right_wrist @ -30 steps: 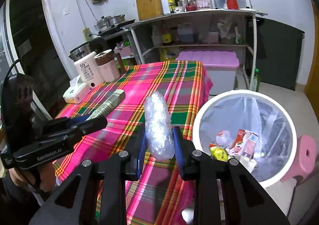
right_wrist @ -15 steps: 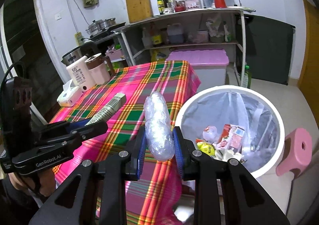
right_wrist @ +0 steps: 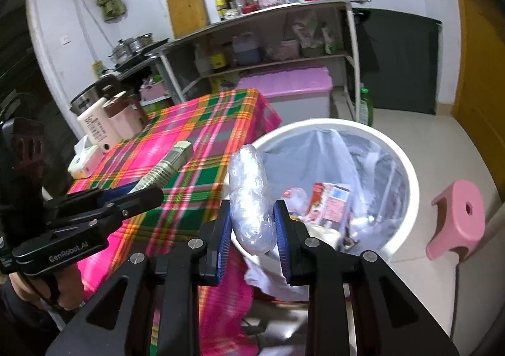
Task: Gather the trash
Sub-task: 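Carry the plastic bag and paper strip over the trash bin with both tools, then open both tools to drop the plastic bag and paper strip into the bin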
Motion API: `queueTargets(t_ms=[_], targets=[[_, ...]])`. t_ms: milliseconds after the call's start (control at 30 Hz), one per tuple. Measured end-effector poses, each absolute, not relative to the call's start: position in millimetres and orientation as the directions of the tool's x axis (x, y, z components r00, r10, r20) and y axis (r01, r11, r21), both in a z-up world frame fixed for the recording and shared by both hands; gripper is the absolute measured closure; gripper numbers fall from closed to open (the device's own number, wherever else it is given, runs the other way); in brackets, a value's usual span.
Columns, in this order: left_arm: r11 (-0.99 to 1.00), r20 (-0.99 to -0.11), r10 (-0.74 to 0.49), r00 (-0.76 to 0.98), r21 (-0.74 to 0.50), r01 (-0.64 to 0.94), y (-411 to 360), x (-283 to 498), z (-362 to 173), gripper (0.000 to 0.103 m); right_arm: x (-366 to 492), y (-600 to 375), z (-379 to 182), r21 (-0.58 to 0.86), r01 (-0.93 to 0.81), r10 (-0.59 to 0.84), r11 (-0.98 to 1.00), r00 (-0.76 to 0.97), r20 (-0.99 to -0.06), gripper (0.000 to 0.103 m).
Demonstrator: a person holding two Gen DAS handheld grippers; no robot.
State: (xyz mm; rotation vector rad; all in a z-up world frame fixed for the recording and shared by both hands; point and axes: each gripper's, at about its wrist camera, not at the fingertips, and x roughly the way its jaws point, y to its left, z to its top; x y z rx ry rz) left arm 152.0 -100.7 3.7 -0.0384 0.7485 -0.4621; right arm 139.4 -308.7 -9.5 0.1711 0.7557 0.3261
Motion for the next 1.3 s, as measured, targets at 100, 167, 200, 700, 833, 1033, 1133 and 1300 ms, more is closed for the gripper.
queueTargets(t_ms=[100, 167, 200, 700, 833, 1033, 1133, 1300], targets=[[0.891, -0.656, -0.428, 0.622, -0.192, 0.411, -111.8, 157.7, -0.2, 0.076, 143.0, -318.2, -15.9, 0.271, -0.202, 0.334, 0.941, 0.676, -0.657, 0.076], [0.887, -0.663, -0.433, 0.612, -0.190, 0.422, -120.0, 162.9, -3.0, 0.076, 145.7, -325.0, -21.3, 0.273, -0.184, 0.324, 0.944, 0.670, -0.668, 0.076], [0.884, -0.666, -0.435, 0.606, -0.188, 0.428, -123.7, 165.0, -4.6, 0.076, 147.3, -328.1, -24.3, 0.273, -0.175, 0.318, 0.946, 0.666, -0.674, 0.076], [0.865, -0.679, -0.462, 0.571, -0.203, 0.458, -144.2, 188.7, -13.6, 0.076, 164.6, -351.8, -51.9, 0.249, -0.102, 0.257, 0.963, 0.625, -0.737, 0.068], [0.872, -0.672, -0.458, 0.582, -0.212, 0.441, -133.8, 188.1, -9.5, 0.075, 162.4, -352.0, -50.3, 0.246, -0.105, 0.256, 0.964, 0.635, -0.729, 0.057], [0.884, -0.658, -0.449, 0.605, -0.227, 0.409, -115.4, 183.3, -3.2, 0.072, 152.9, -349.9, -39.9, 0.237, -0.112, 0.251, 0.965, 0.655, -0.712, 0.056], [0.887, -0.652, -0.446, 0.614, -0.231, 0.399, -106.4, 176.1, -1.2, 0.071, 144.7, -346.9, -32.6, 0.232, -0.115, 0.248, 0.966, 0.669, -0.700, 0.056], [0.891, -0.643, -0.440, 0.627, -0.227, 0.392, -97.0, 160.9, 1.4, 0.066, 128.6, -338.3, -19.3, 0.224, -0.130, 0.250, 0.966, 0.691, -0.678, 0.056]])
